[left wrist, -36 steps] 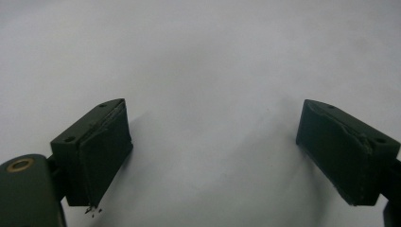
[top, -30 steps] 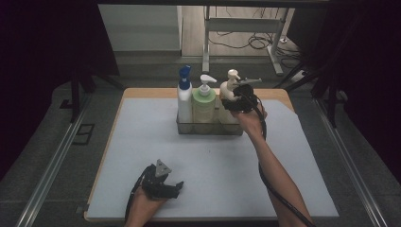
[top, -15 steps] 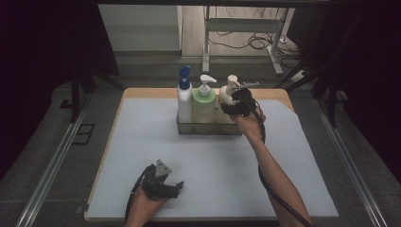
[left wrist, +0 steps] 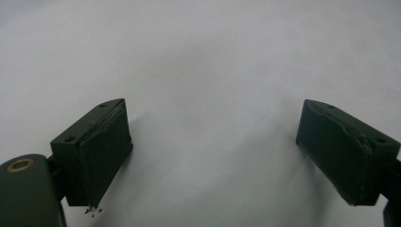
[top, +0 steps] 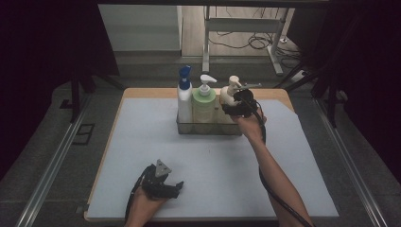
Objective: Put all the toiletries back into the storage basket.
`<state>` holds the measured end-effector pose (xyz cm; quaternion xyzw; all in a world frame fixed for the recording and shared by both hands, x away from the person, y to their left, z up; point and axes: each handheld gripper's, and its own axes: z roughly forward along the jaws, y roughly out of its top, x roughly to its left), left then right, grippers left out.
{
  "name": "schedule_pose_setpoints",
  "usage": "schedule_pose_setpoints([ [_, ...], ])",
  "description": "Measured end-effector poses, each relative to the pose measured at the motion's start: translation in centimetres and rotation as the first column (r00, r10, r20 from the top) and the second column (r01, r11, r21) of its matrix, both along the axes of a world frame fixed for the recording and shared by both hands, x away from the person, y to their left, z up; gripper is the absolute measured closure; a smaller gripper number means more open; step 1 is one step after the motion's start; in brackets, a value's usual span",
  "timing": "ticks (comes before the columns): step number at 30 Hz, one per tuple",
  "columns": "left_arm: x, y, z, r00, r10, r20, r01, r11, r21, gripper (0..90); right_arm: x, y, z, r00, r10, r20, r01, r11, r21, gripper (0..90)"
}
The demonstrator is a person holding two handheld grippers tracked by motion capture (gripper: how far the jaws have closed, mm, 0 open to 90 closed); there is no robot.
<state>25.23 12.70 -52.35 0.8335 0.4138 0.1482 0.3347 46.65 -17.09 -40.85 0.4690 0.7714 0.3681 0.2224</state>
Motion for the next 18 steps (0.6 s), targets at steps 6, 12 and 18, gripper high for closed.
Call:
schedule_pose_setpoints([
  [6,0.0,0.0,0.0,1.0000,0.000,0.000,0.000,1.0000,0.000,10.6,0.0,-0.5,-0.1,0.9996,0.001,-0.030,0.000,0.9990,0.045,30.4],
  [12,0.0,0.0,0.0,1.0000,0.004,0.001,-0.004,1.0000,-0.005,10.6,-0.5,-1.0,-0.4,0.9997,0.014,-0.022,-0.013,0.9986,0.052,28.9],
  [18,0.0,0.0,0.0,1.0000,0.002,0.001,-0.002,1.0000,-0.002,10.6,-1.5,-1.5,-0.1,0.9987,0.051,-0.009,-0.051,0.9980,0.039,28.7],
])
